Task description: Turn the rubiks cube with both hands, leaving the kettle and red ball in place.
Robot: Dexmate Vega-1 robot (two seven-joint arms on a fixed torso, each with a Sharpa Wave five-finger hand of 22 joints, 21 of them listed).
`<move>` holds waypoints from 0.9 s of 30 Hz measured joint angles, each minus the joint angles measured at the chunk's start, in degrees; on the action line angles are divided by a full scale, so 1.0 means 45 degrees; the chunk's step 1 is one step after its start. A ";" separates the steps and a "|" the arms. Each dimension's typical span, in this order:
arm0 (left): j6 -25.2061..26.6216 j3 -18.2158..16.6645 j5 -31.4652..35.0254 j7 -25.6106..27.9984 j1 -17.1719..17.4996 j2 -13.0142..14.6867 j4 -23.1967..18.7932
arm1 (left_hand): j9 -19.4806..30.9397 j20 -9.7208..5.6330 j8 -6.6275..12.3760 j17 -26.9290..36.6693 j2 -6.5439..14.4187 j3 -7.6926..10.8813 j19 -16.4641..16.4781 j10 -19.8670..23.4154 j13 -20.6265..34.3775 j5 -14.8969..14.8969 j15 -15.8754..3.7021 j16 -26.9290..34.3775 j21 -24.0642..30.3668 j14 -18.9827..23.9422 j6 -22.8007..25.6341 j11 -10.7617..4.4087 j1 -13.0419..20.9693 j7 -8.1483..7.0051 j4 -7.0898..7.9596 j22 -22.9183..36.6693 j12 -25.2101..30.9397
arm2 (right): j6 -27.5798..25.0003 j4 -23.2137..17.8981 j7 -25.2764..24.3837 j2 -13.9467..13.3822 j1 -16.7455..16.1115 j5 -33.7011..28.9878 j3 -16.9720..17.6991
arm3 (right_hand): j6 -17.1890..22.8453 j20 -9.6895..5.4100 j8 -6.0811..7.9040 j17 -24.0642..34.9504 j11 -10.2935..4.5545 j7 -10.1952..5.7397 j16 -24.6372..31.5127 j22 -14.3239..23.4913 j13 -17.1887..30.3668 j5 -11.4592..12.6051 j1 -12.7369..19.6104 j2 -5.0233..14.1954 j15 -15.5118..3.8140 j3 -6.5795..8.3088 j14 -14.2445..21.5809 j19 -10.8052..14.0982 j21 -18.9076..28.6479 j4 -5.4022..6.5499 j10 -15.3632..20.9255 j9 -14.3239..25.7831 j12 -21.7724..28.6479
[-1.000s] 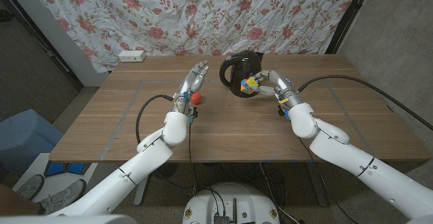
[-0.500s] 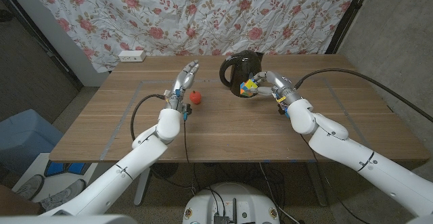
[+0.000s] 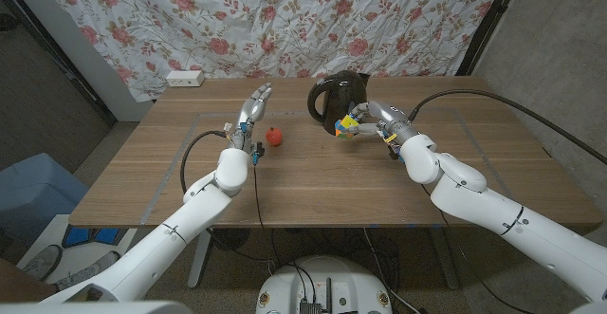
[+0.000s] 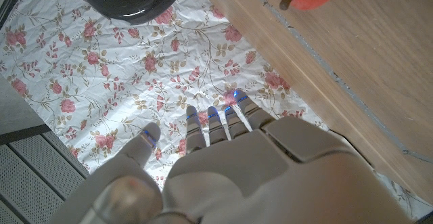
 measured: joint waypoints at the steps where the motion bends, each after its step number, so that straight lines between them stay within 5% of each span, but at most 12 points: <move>1: -0.0066 0.0001 -0.0049 -0.0007 -0.0031 -0.0015 0.0076 | 0.0000 0.0000 0.0000 0.0000 0.0000 0.0000 0.0000 0.0000 0.0000 0.0000 0.0000 0.0000 0.0000 0.0000 0.0000 0.0000 0.0000 0.0000 0.0000 0.0000 0.0000 | -0.0046 -0.0032 0.0093 -0.0027 0.0035 -0.0050 -0.0038 | -0.0006 0.0000 0.0000 0.0000 0.0000 -0.0006 0.0000 0.0000 0.0000 0.0000 0.0000 0.0000 -0.0011 0.0000 0.0075 0.0000 0.0000 0.0000 0.0000 0.0000 -0.0001; 27: -0.0643 0.0062 -0.1006 -0.0229 -0.0186 -0.0219 0.0820 | 0.0000 0.0000 0.0001 0.0000 0.0000 -0.0001 -0.0001 -0.0047 0.0000 0.0000 0.0000 0.0000 0.0000 0.0000 -0.0047 0.0046 0.0000 0.0048 0.0001 0.0001 0.0001 | -0.0215 -0.0450 0.2741 -0.0657 0.1031 -0.1750 -0.0951 | -0.0157 0.0007 -0.0231 -0.0003 -0.0133 -0.0160 -0.0005 0.0055 0.0034 0.0001 0.0202 0.0195 -0.0022 -0.0051 0.0156 -0.0009 0.0000 -0.0049 -0.0138 -0.0009 -0.0189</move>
